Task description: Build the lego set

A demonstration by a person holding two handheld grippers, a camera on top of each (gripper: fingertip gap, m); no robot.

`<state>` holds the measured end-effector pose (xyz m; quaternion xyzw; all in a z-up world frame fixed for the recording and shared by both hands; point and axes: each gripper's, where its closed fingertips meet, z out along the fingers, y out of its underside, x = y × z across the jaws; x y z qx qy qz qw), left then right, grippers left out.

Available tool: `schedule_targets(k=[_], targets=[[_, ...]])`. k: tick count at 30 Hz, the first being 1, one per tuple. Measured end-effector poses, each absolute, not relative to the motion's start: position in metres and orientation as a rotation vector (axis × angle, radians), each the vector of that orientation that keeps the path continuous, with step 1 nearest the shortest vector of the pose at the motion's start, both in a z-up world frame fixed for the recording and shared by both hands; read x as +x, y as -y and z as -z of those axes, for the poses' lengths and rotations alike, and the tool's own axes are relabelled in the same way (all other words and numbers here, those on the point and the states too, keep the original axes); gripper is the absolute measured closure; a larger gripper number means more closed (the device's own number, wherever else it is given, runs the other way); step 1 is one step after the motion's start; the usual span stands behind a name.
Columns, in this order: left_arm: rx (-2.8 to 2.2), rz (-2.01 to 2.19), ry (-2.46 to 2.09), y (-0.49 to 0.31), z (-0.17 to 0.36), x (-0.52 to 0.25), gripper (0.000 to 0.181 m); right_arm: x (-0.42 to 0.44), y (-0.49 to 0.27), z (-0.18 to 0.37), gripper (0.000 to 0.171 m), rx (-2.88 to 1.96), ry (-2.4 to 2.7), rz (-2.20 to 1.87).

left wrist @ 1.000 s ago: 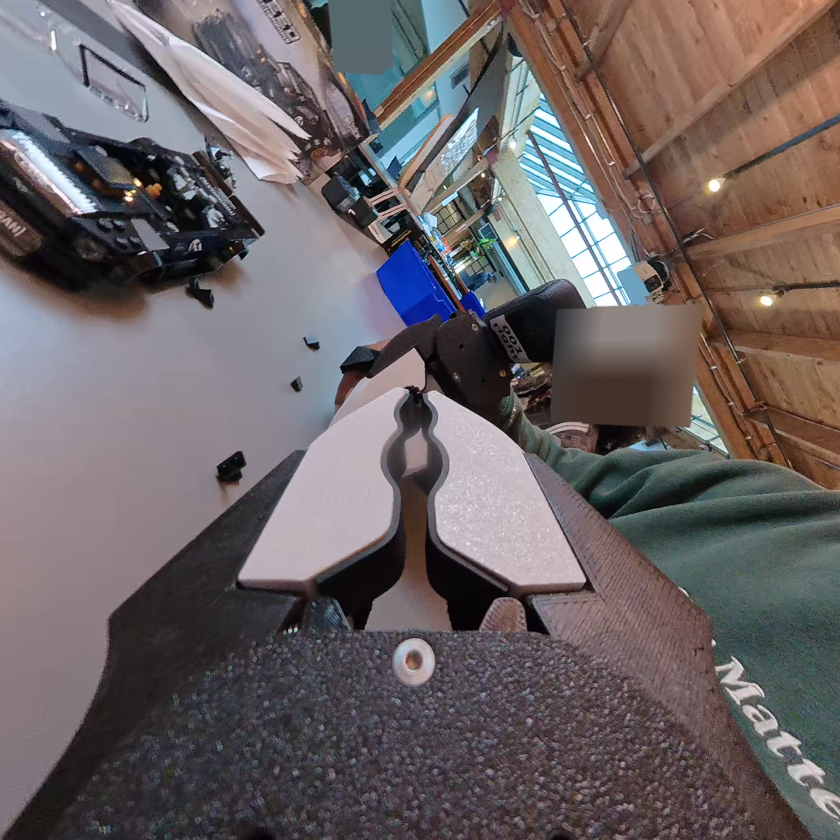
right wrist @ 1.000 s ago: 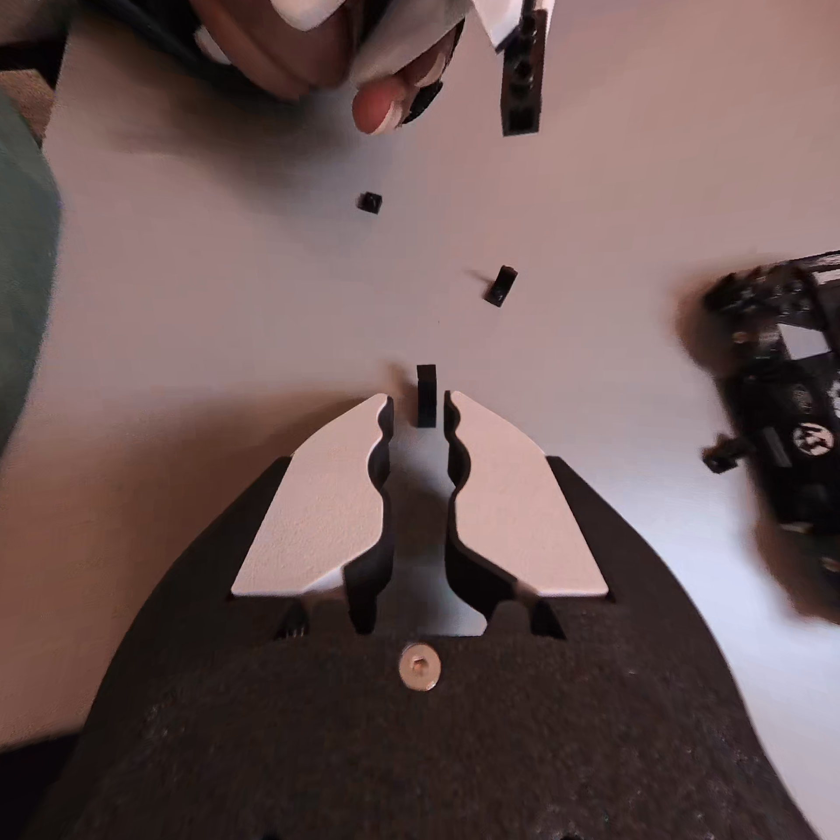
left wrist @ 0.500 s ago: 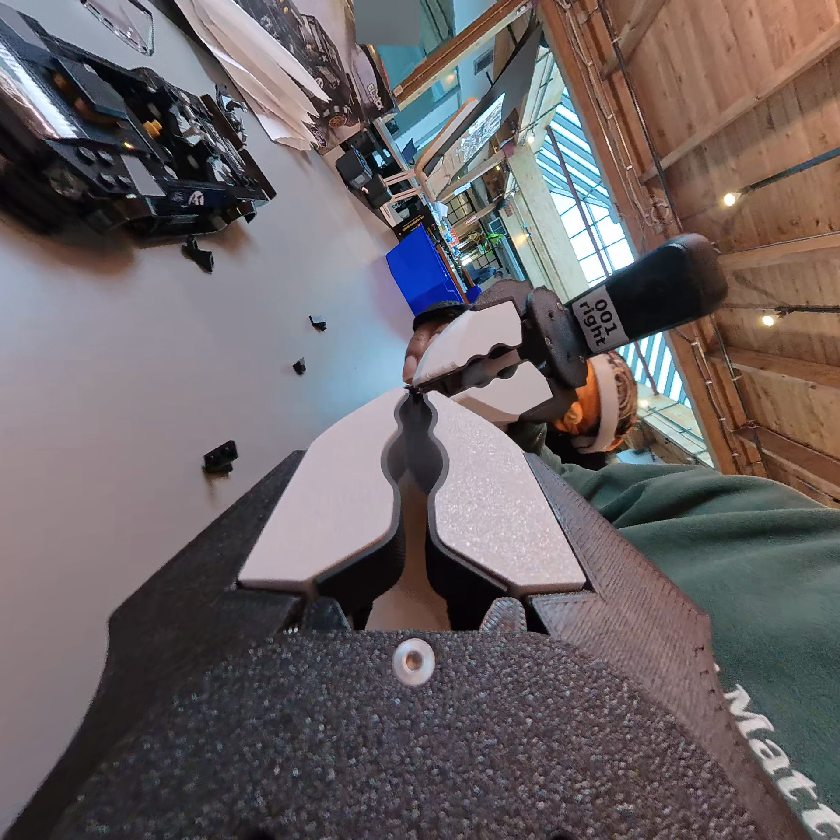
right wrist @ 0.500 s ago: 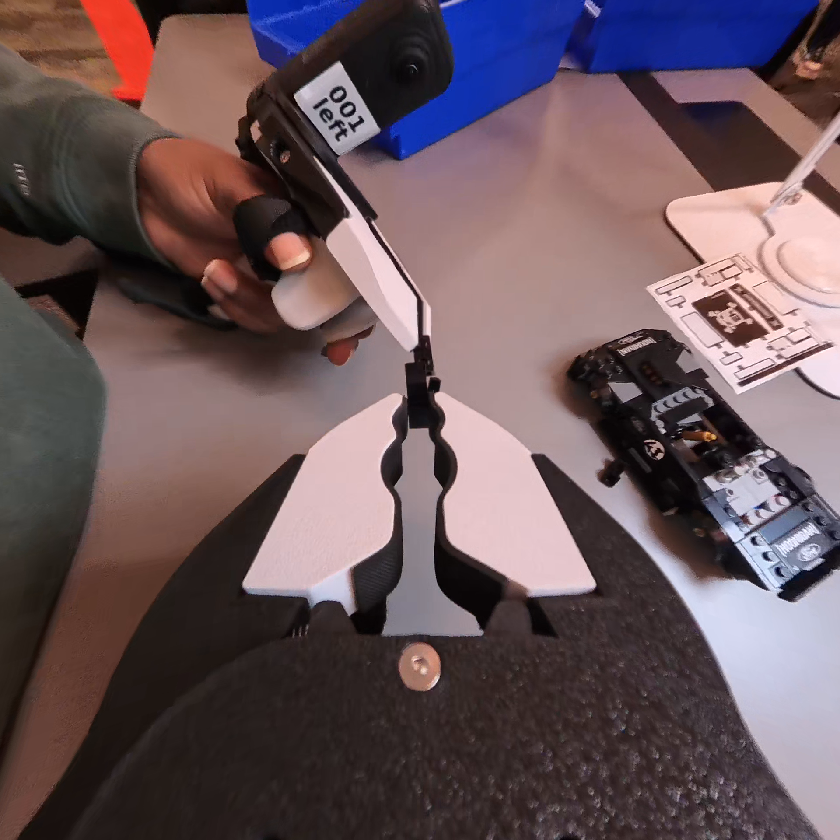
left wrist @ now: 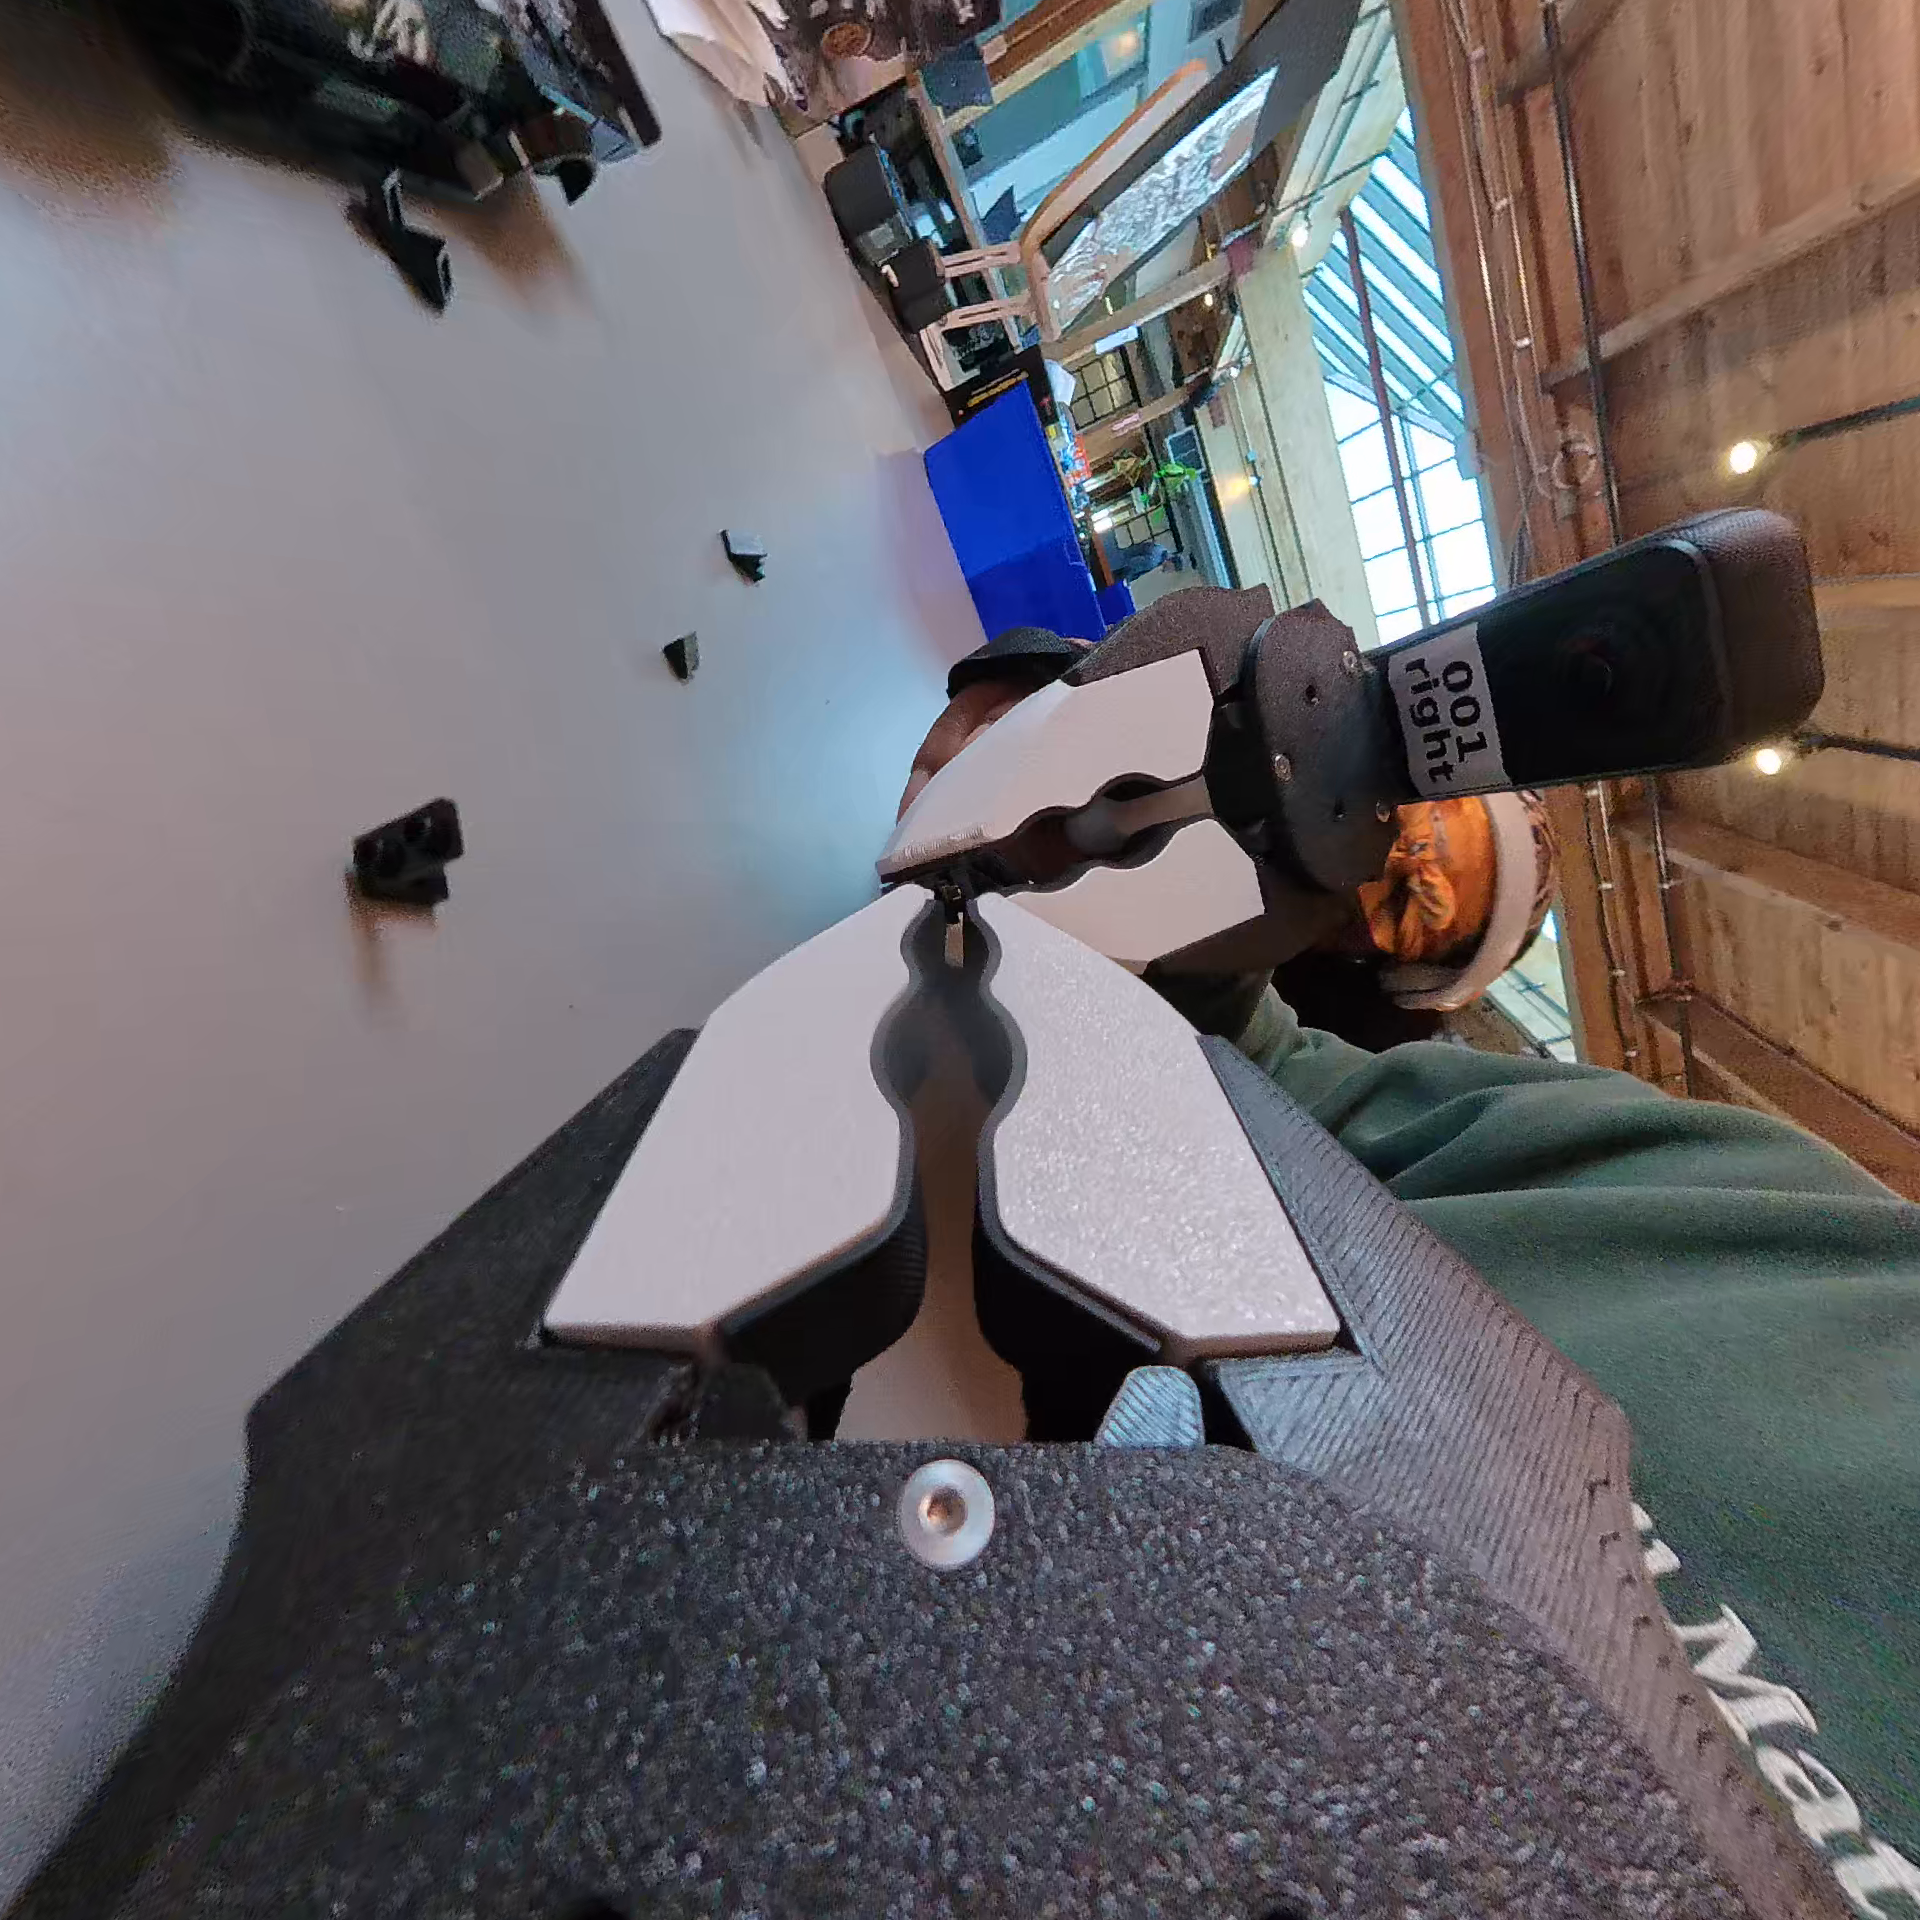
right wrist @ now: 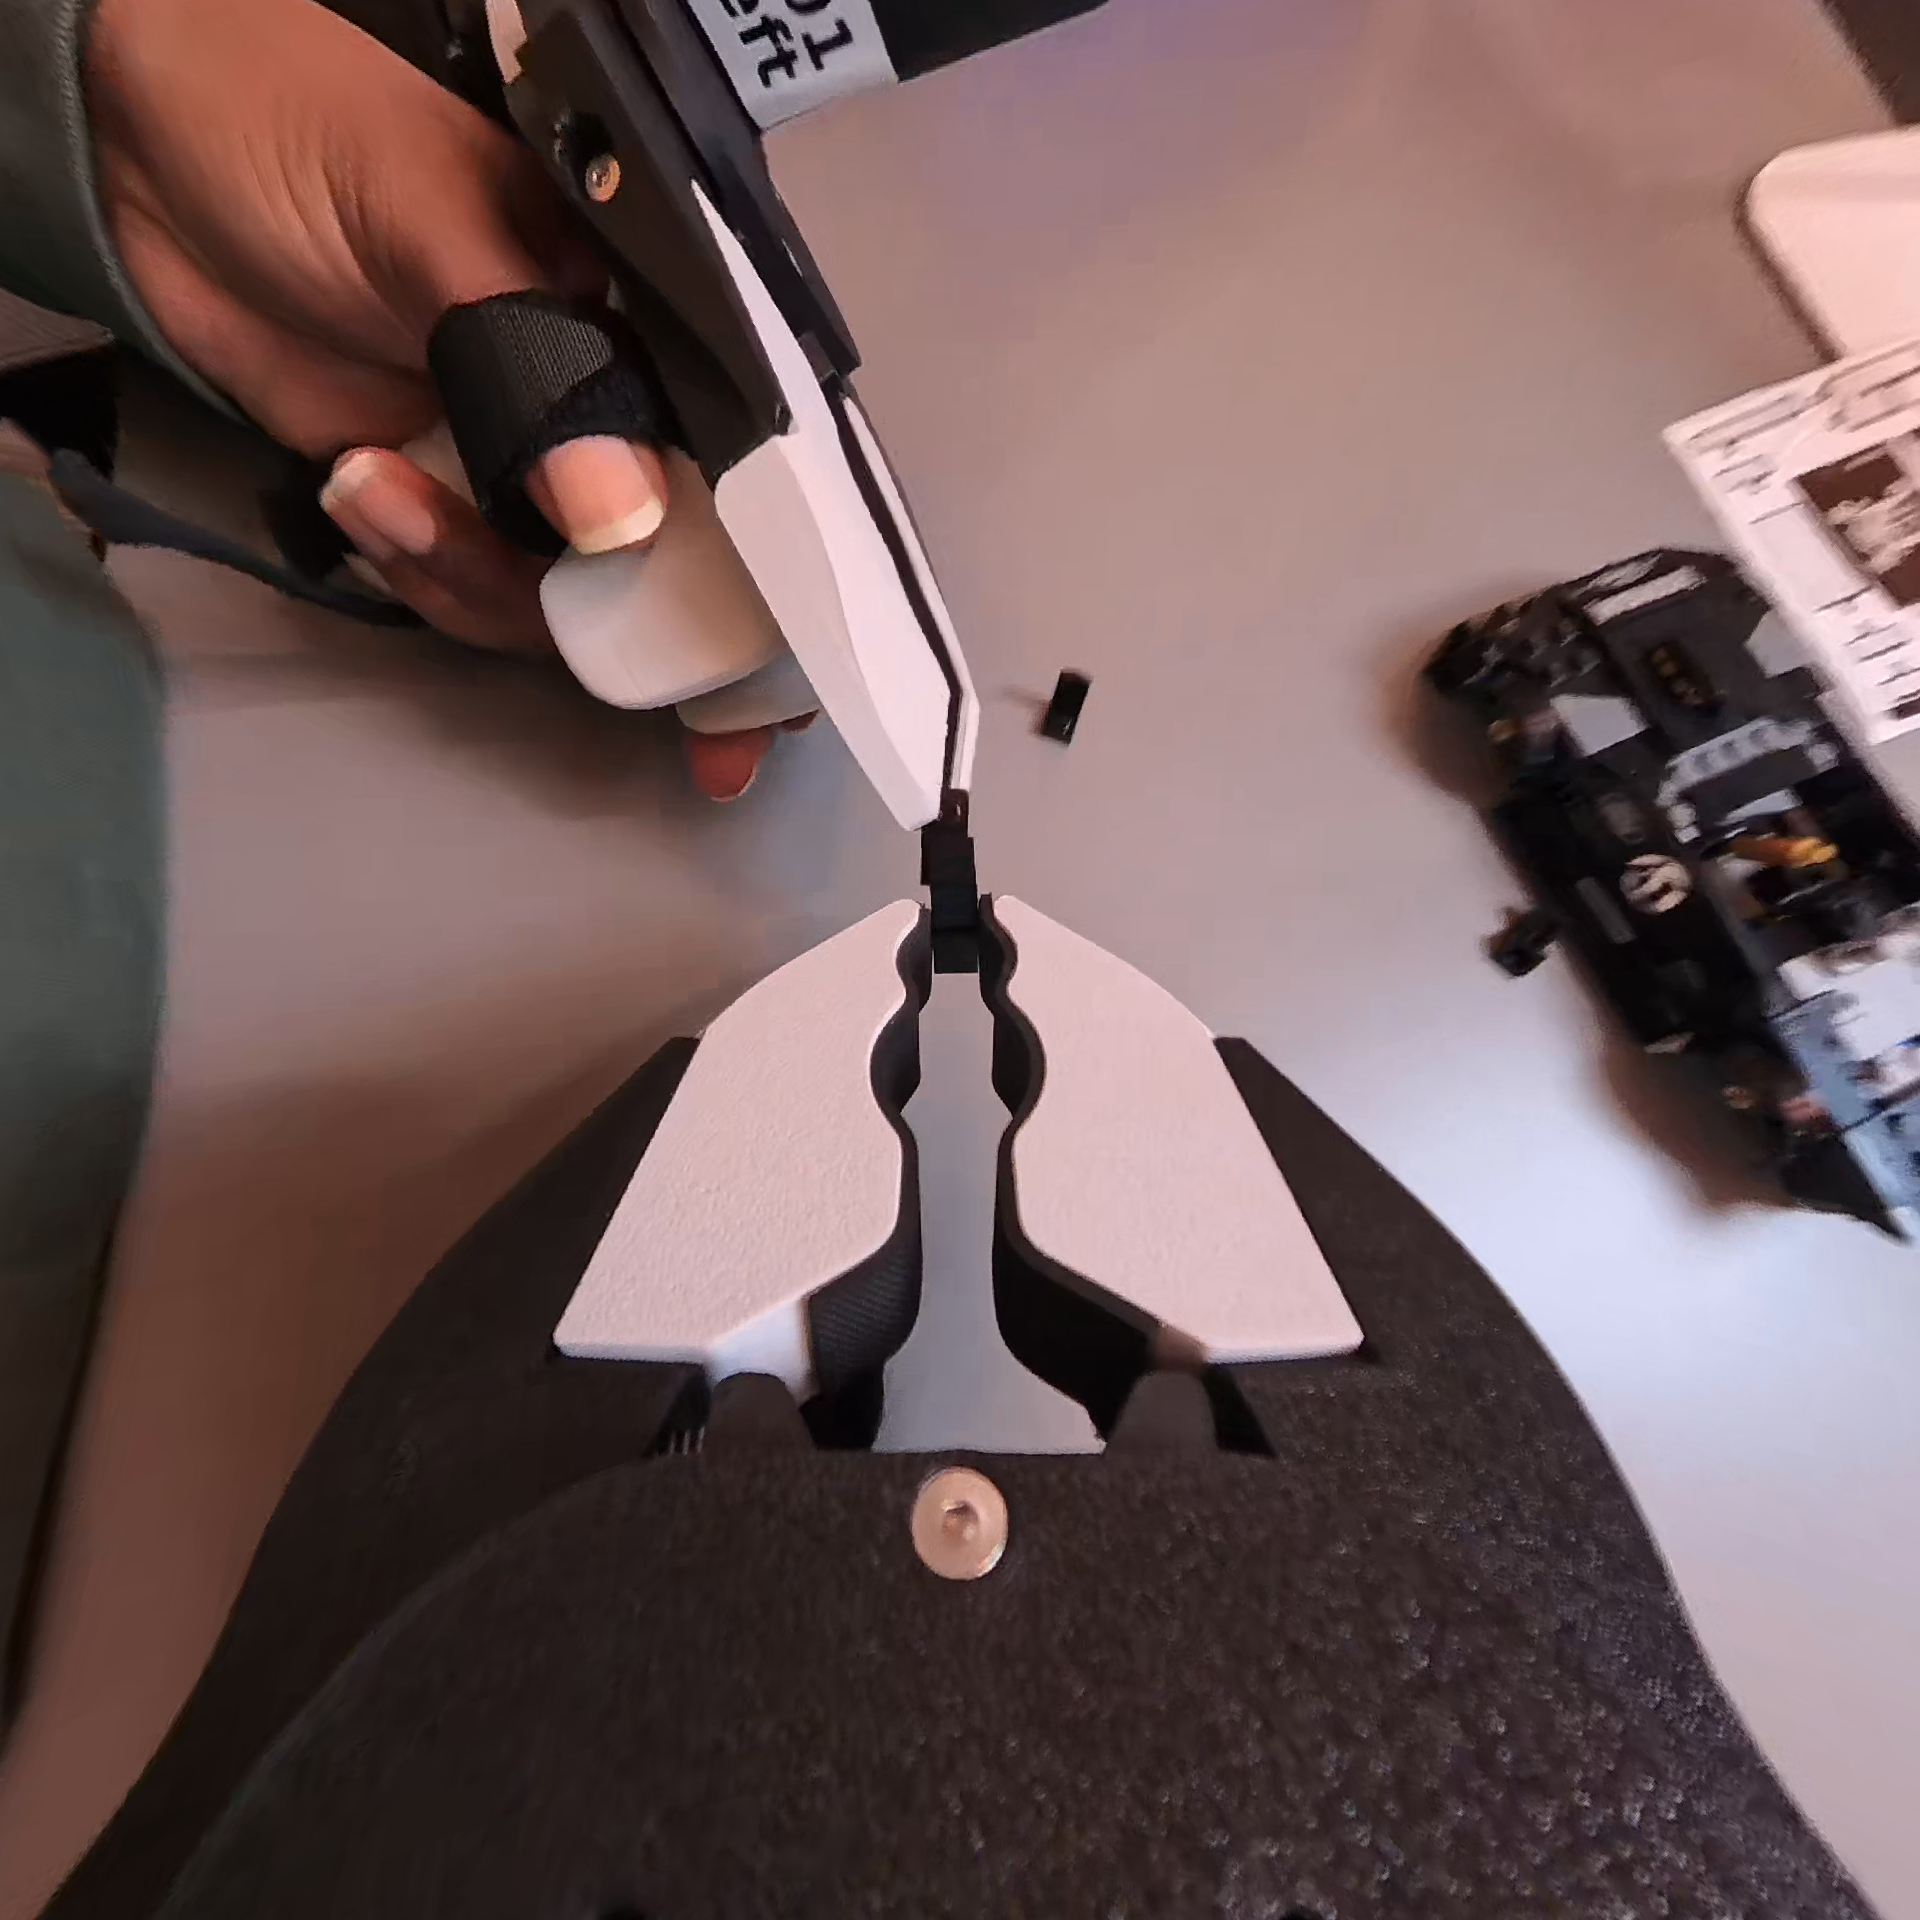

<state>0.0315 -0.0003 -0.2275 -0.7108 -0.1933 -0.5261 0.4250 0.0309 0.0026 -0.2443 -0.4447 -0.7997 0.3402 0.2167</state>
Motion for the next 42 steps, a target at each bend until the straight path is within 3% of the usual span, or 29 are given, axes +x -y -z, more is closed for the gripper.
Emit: schedule_targets(k=[42], targets=[[-1.96, 1.049, 0.262, 0.012, 0.242, 0.05, 0.177, 0.046, 0.01, 0.265, 0.163, -1.289, 2.394, -0.837]])
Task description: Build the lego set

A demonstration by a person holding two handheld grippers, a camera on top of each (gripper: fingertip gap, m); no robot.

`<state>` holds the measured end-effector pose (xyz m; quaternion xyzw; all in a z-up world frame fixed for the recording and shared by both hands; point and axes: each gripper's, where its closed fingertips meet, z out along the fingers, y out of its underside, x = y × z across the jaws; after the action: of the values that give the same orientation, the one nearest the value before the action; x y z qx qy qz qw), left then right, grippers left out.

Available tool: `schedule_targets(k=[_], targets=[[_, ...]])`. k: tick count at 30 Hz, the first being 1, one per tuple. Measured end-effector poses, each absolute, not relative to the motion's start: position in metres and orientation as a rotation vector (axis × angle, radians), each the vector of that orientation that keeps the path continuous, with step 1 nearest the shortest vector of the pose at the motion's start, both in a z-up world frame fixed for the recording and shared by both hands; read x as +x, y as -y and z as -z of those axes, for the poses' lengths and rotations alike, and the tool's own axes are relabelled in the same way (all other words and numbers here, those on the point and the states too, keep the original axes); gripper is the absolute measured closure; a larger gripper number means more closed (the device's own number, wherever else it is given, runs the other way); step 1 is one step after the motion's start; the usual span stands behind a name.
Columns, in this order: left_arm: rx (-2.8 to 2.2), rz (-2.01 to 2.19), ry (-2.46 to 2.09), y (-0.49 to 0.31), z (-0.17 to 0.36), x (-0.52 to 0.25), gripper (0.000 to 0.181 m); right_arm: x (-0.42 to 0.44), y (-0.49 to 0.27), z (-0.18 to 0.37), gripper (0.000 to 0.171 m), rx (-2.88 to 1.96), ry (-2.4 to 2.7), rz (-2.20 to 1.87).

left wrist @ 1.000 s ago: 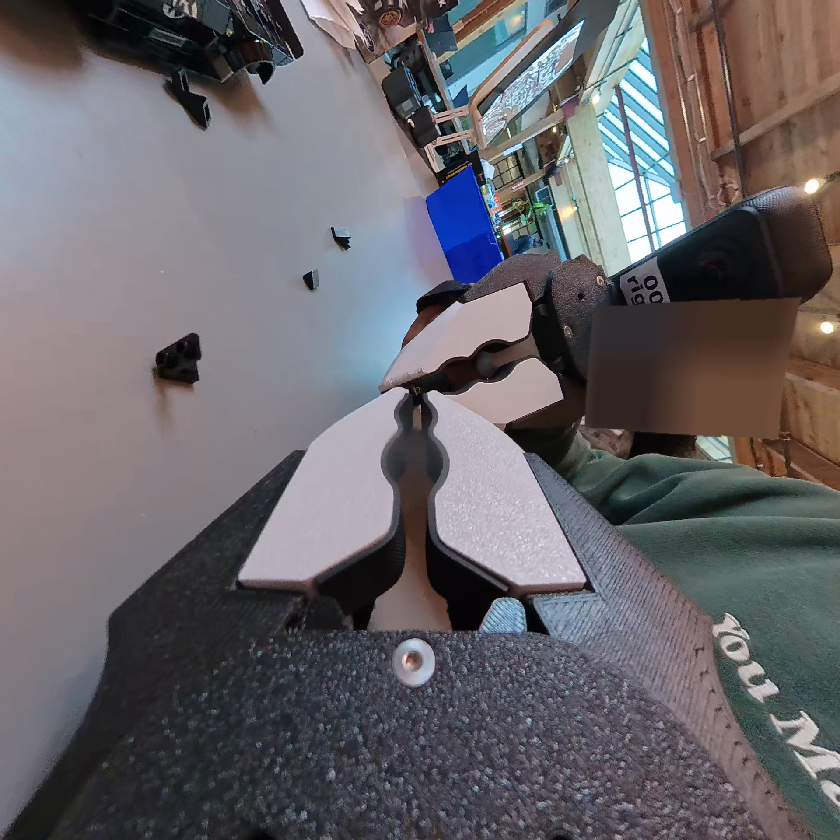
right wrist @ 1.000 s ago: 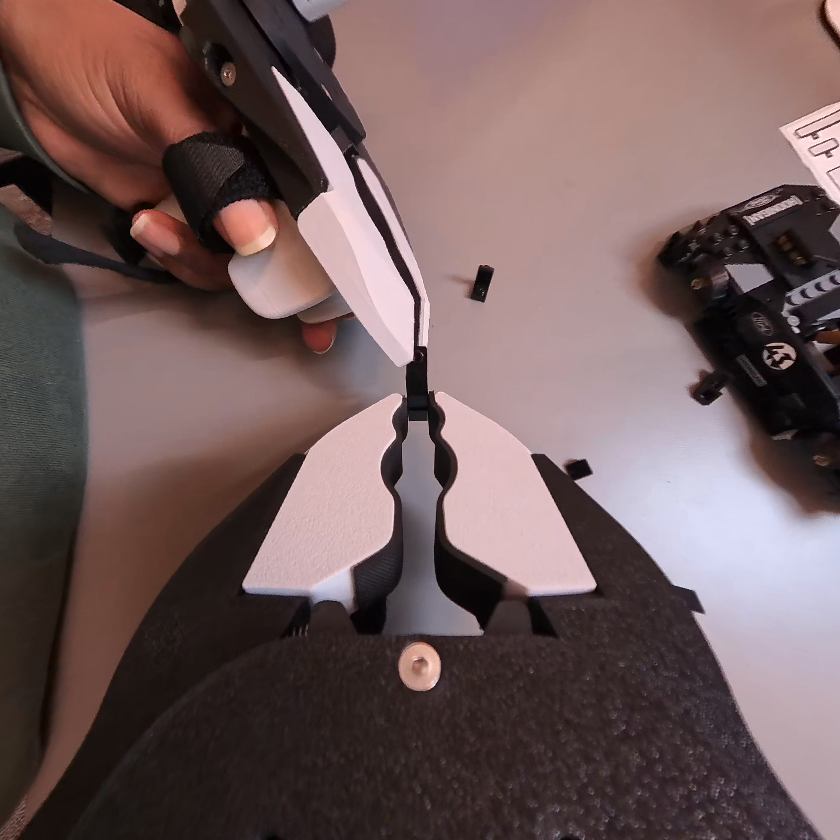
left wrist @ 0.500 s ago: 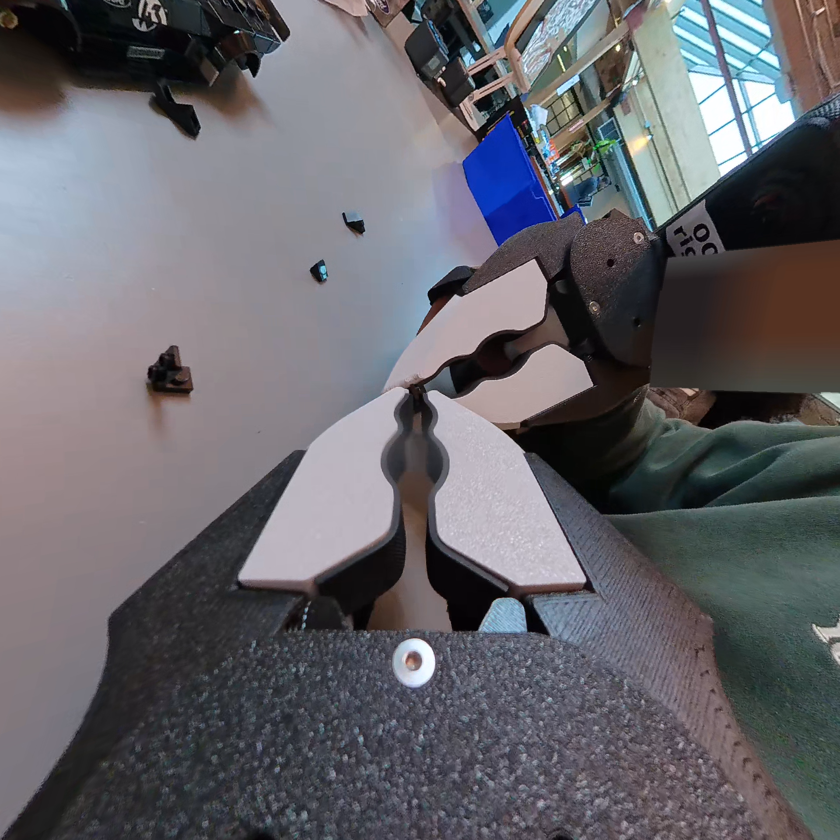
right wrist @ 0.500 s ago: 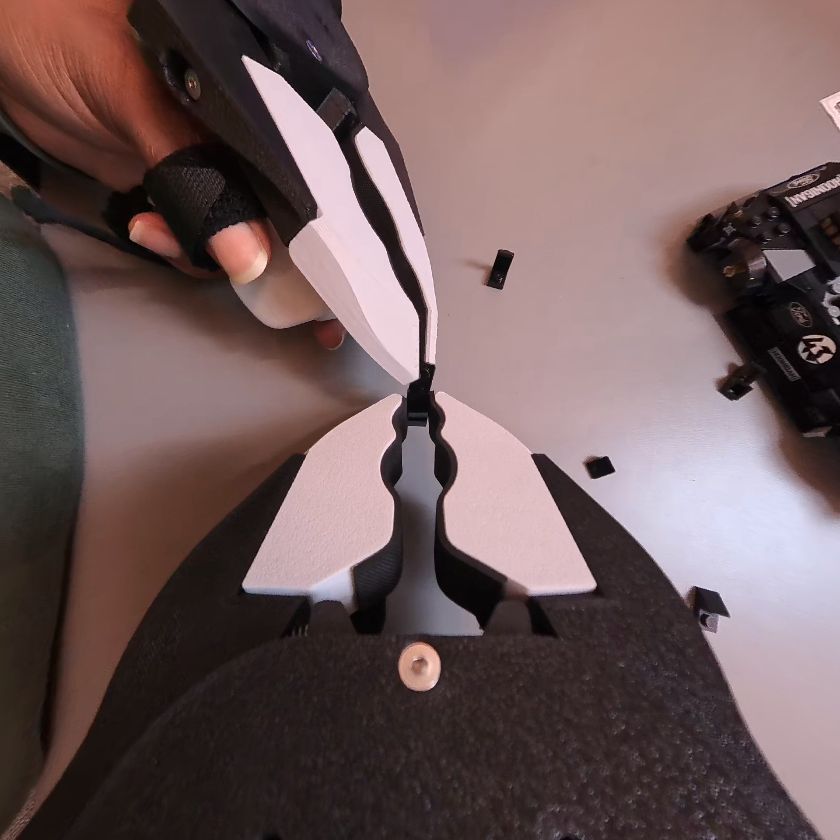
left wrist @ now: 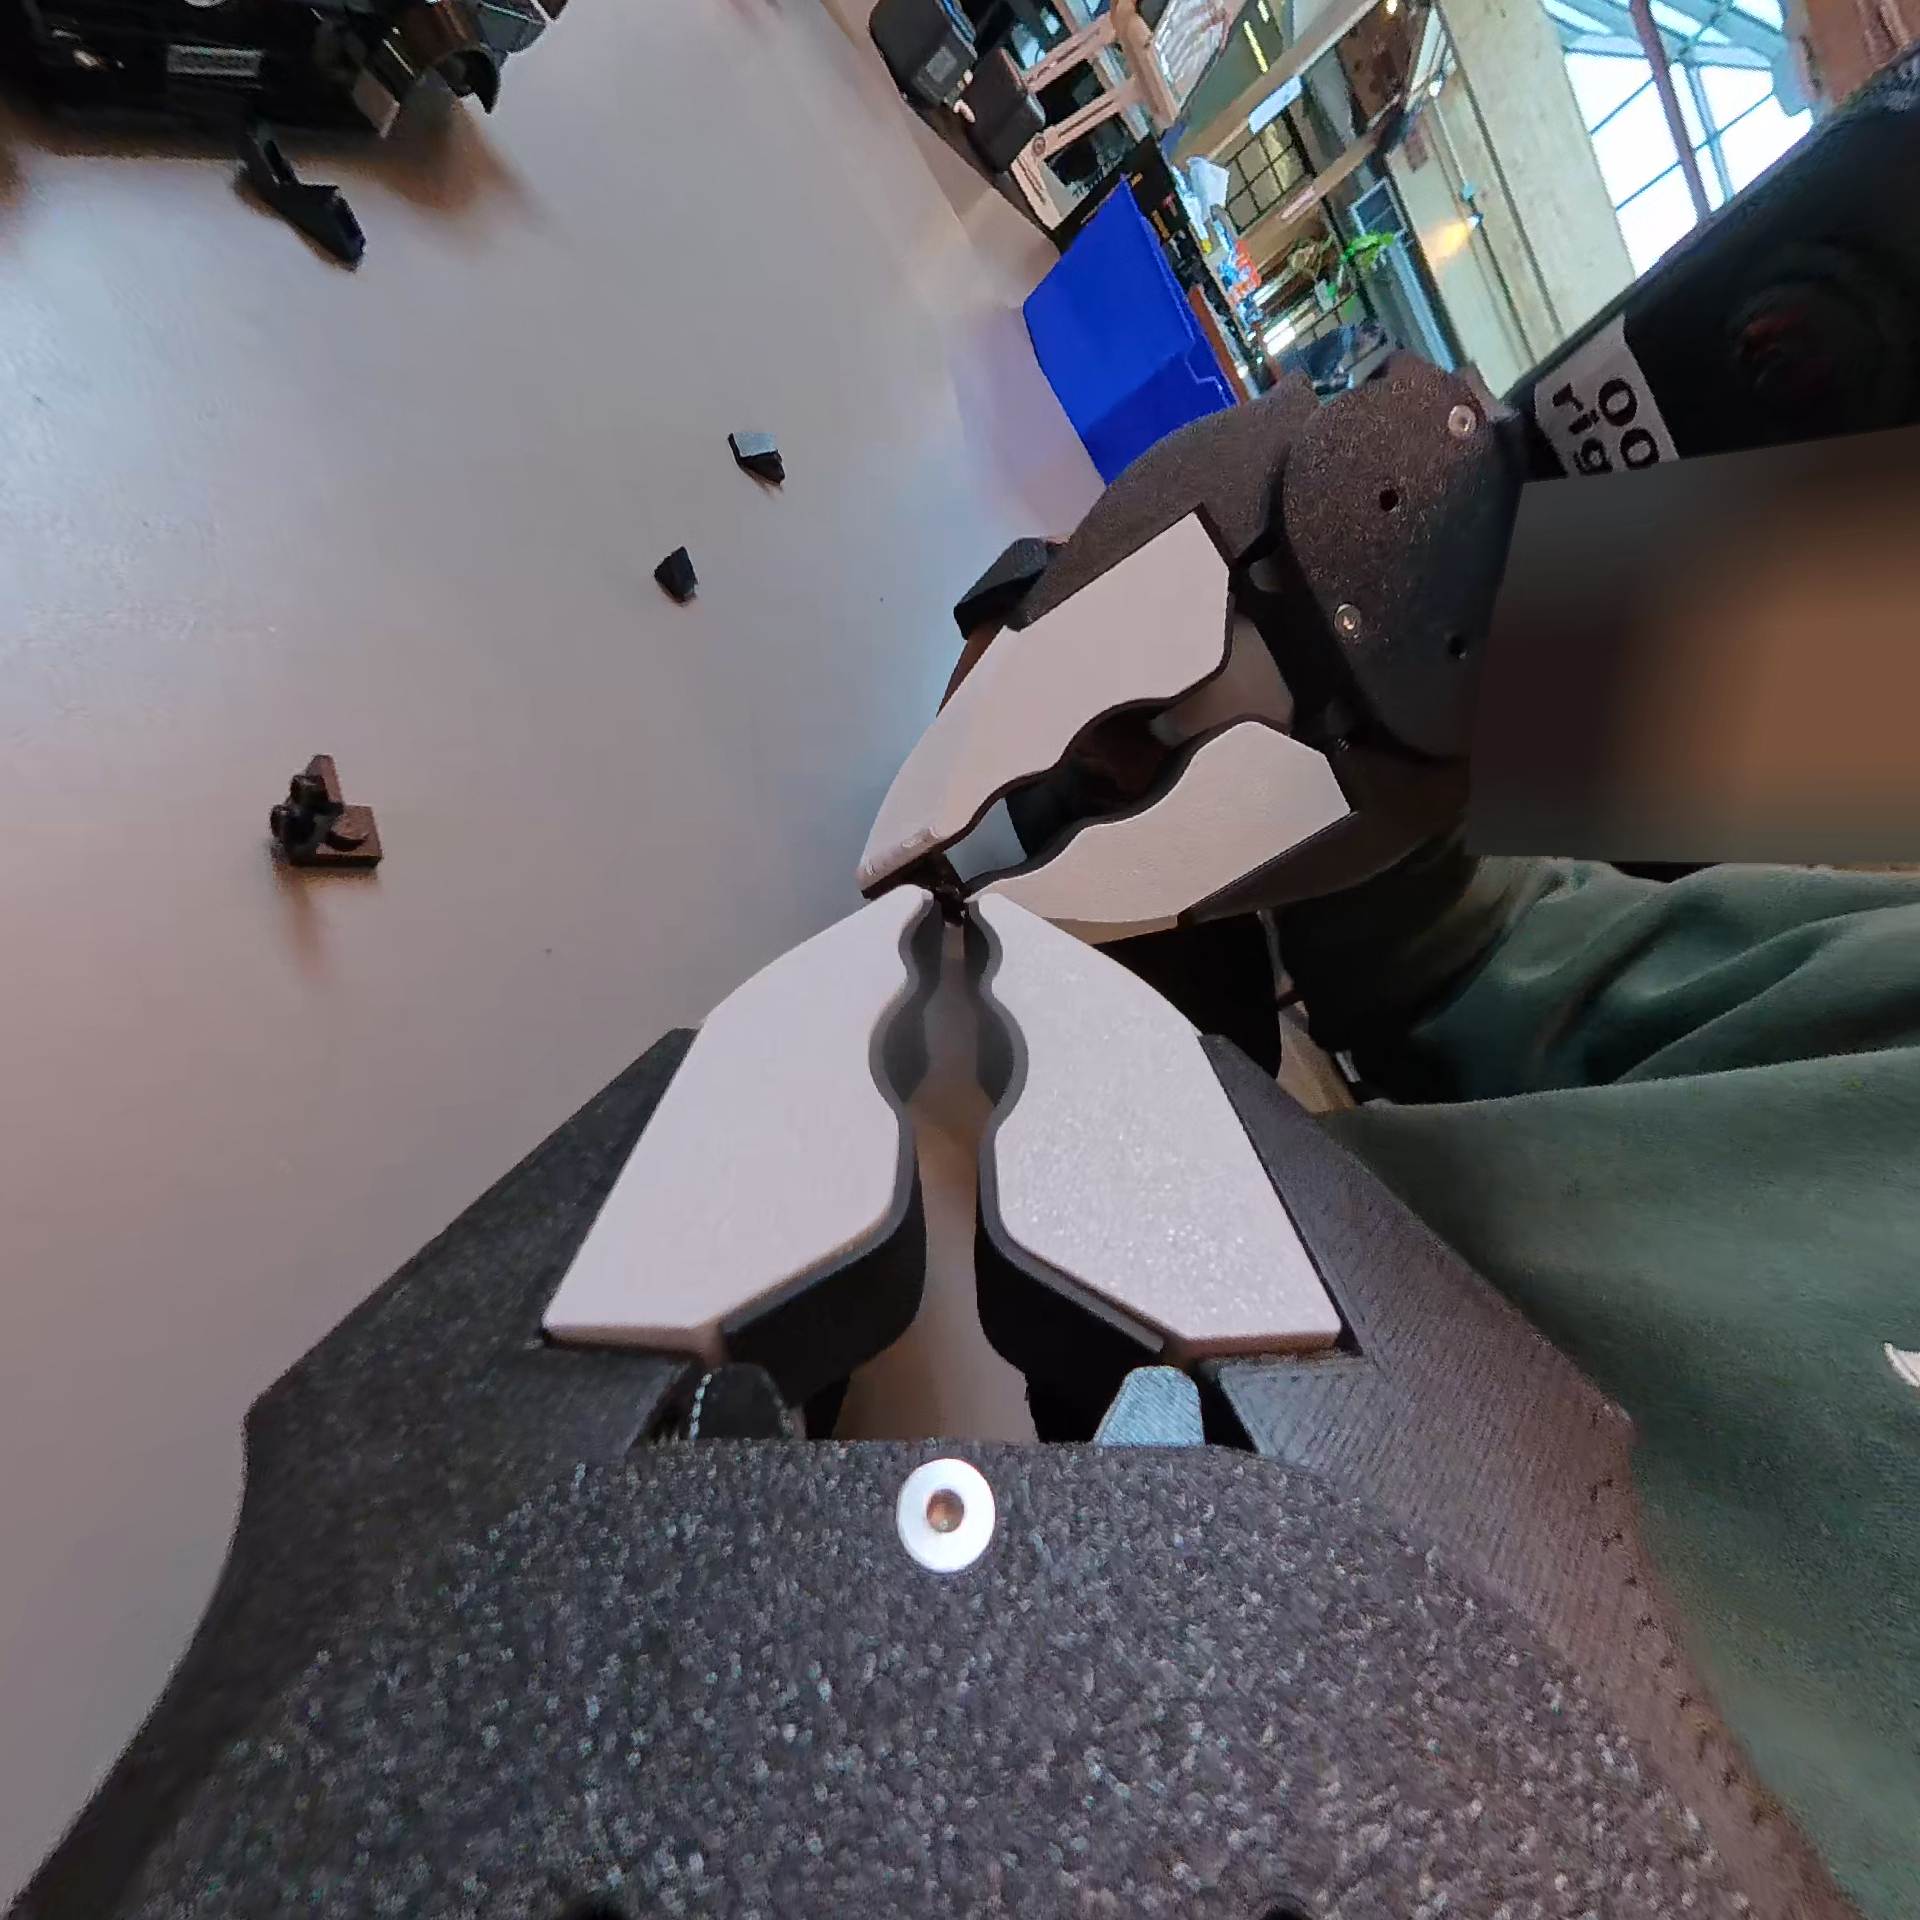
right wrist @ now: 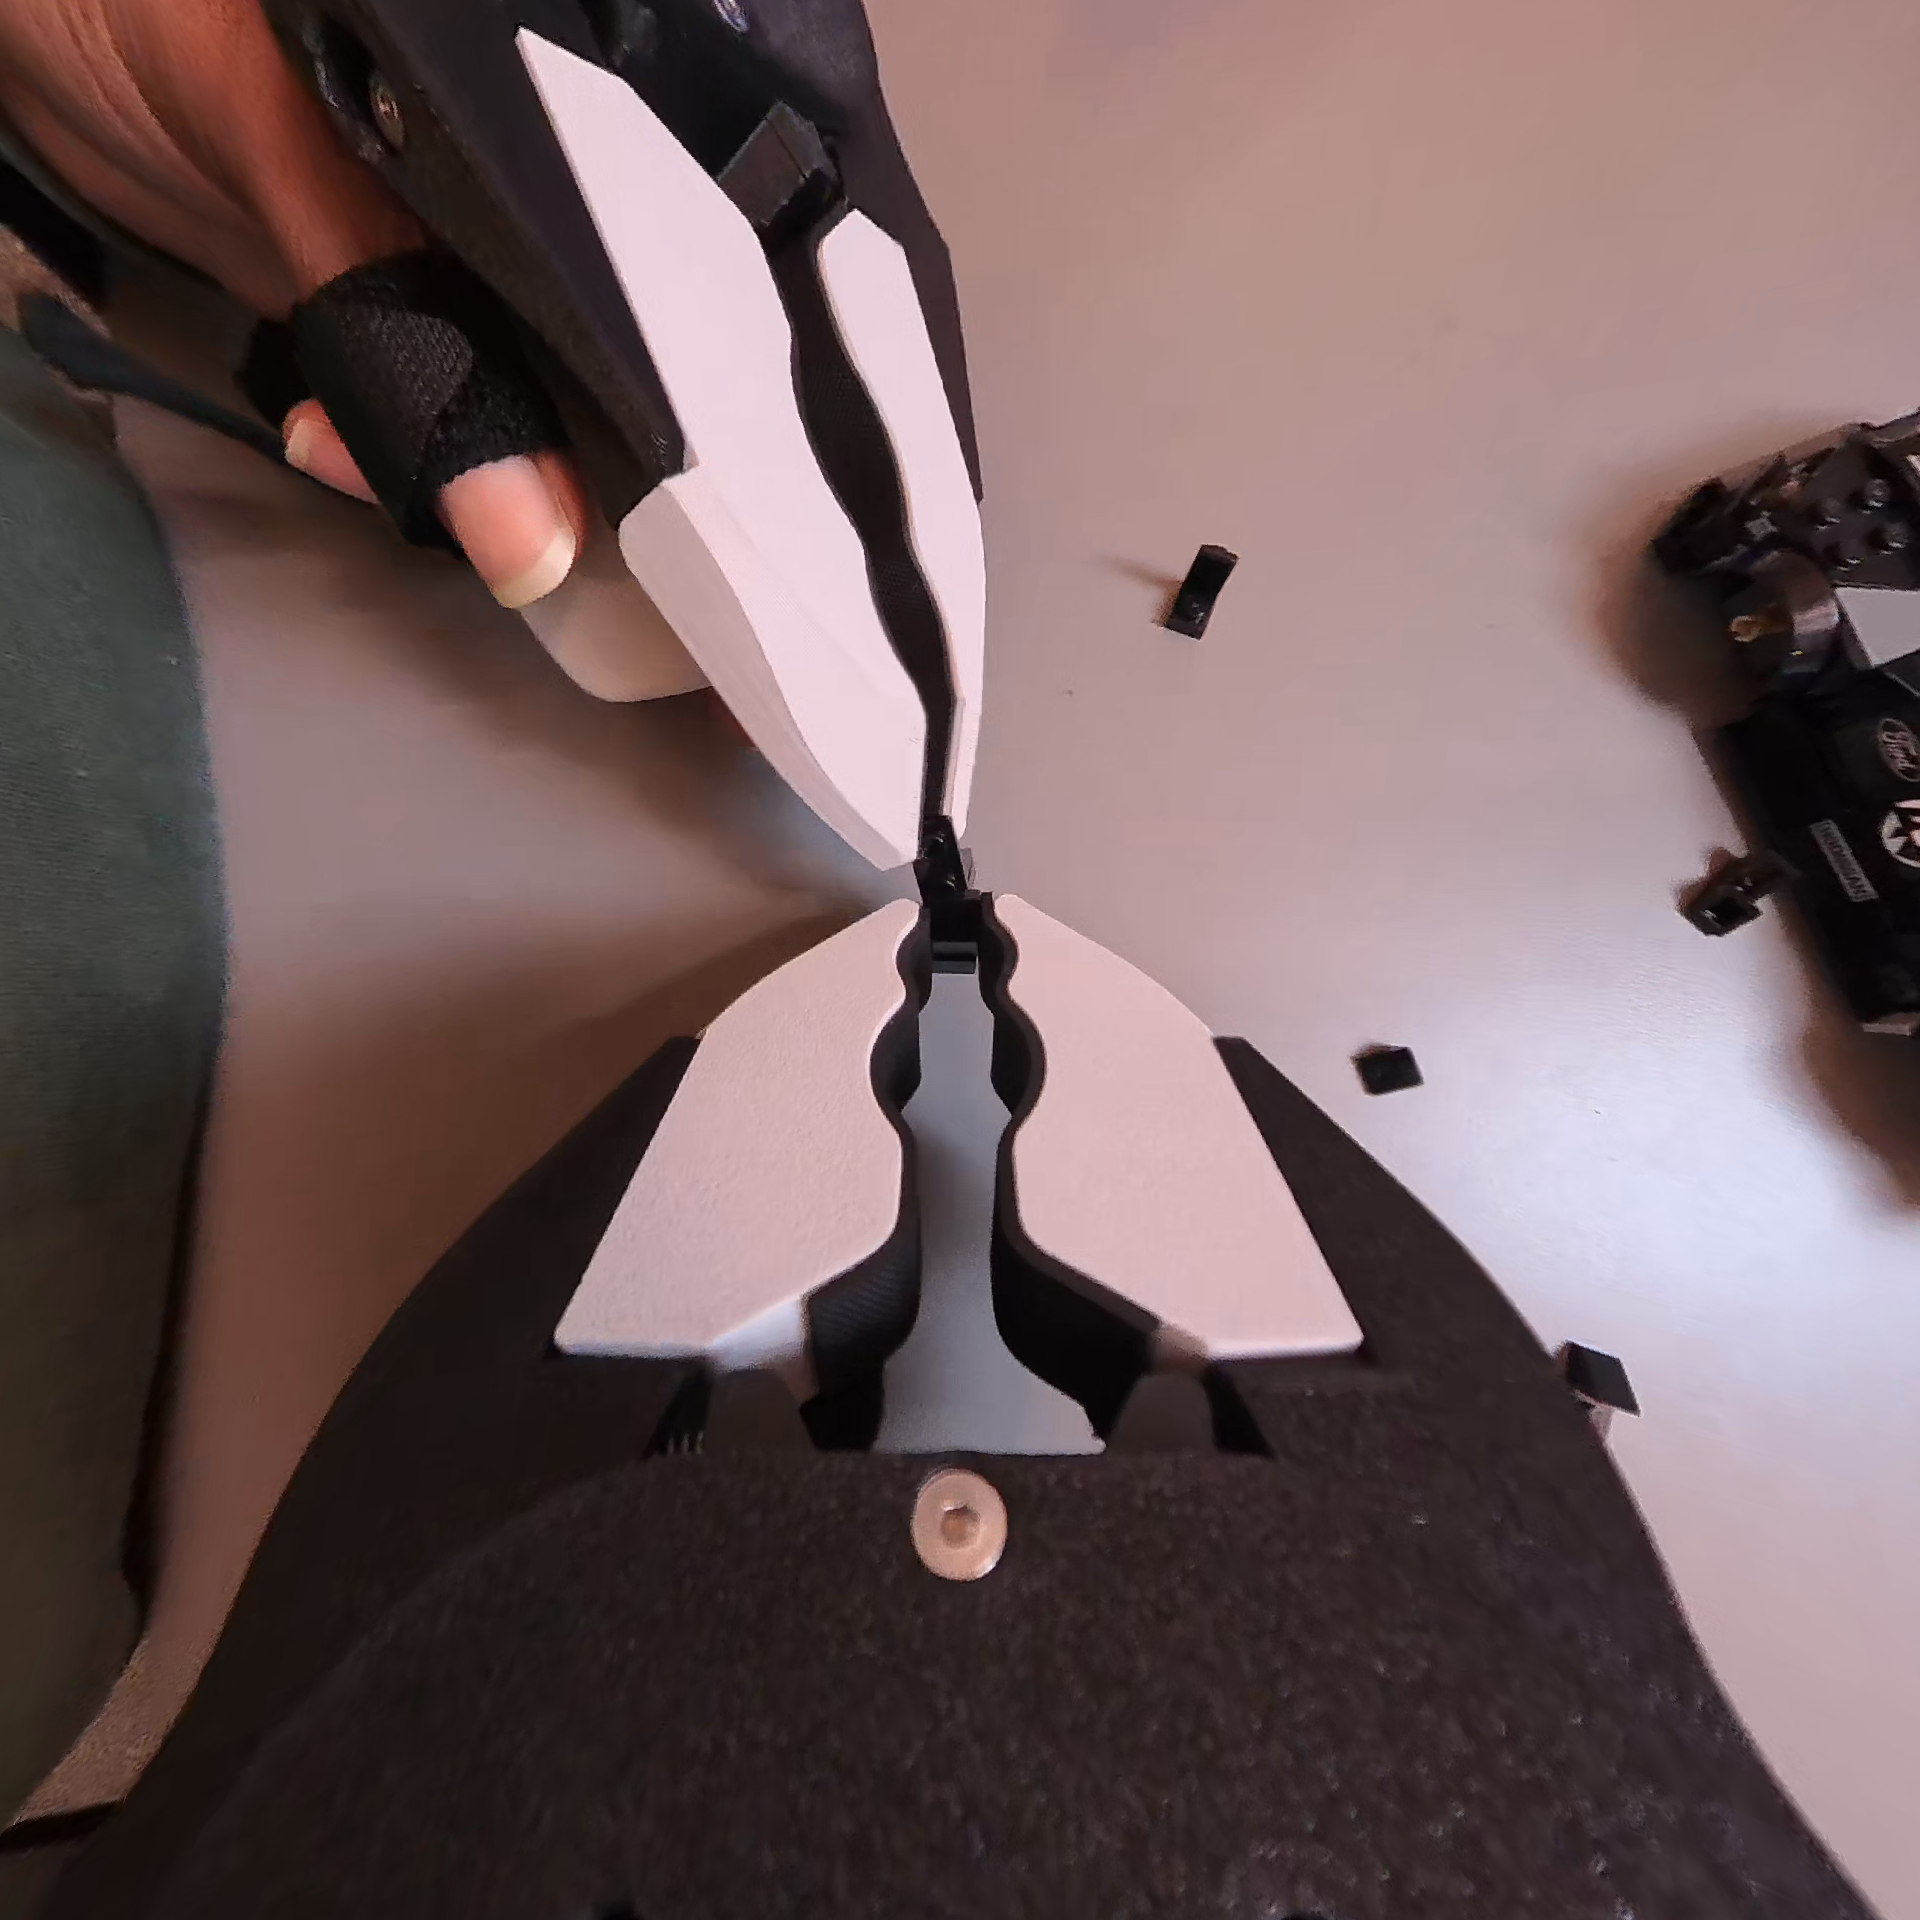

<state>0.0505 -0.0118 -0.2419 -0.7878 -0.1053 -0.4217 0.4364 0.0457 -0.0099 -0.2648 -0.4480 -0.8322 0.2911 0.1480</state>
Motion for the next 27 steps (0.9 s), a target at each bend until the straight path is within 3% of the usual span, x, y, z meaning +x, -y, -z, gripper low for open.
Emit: schedule_targets(k=[16, 27], targets=[[-2.011, 0.947, 0.19, 0.019, 0.24, 0.035, 0.181, 0.051, 0.015, 0.273, 0.163, -1.264, 2.469, -0.799], [-2.307, 0.395, -0.625, 0.048, 0.269, 0.042, 0.166, 0.051, 0.015, 0.283, 0.163, -1.232, 2.548, -0.695]])
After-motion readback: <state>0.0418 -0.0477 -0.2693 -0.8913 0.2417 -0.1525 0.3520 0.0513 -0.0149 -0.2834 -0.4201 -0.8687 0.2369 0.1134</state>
